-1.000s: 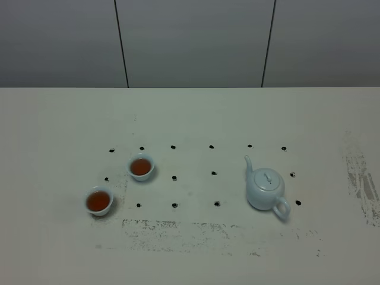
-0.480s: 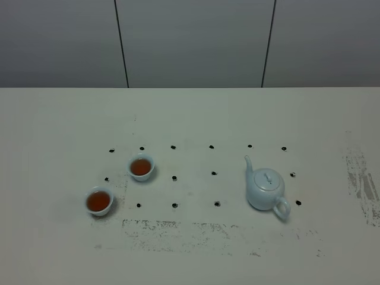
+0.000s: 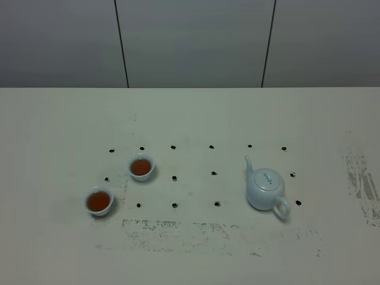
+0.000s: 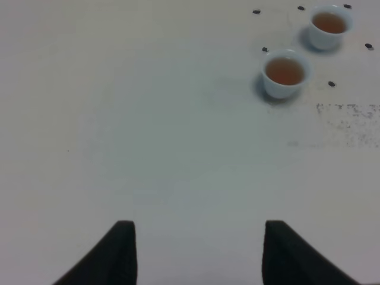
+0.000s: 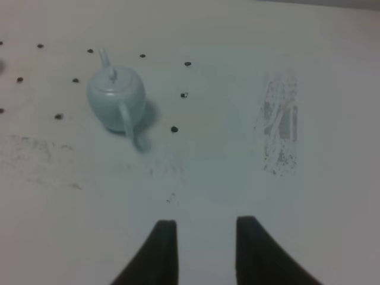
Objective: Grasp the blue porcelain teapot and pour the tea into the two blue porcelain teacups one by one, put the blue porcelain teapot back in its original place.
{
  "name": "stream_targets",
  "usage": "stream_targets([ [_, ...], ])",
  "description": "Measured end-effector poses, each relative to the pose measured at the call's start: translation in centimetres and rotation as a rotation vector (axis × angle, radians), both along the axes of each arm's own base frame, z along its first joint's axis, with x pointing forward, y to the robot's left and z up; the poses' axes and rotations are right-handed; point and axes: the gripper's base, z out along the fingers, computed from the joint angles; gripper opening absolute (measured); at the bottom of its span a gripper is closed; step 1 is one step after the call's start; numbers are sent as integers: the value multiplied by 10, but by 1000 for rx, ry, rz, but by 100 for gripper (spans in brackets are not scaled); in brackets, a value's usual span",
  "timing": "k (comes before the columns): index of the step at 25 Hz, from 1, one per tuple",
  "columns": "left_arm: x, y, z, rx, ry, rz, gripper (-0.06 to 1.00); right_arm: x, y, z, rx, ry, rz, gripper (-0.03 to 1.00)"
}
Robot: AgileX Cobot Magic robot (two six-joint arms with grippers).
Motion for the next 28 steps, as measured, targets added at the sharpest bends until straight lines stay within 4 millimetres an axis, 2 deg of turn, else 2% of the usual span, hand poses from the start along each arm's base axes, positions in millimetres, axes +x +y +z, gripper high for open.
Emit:
stream_targets([
  [28,0,0,0,1,0,-1,45,0,0,0,2,0,0,23],
])
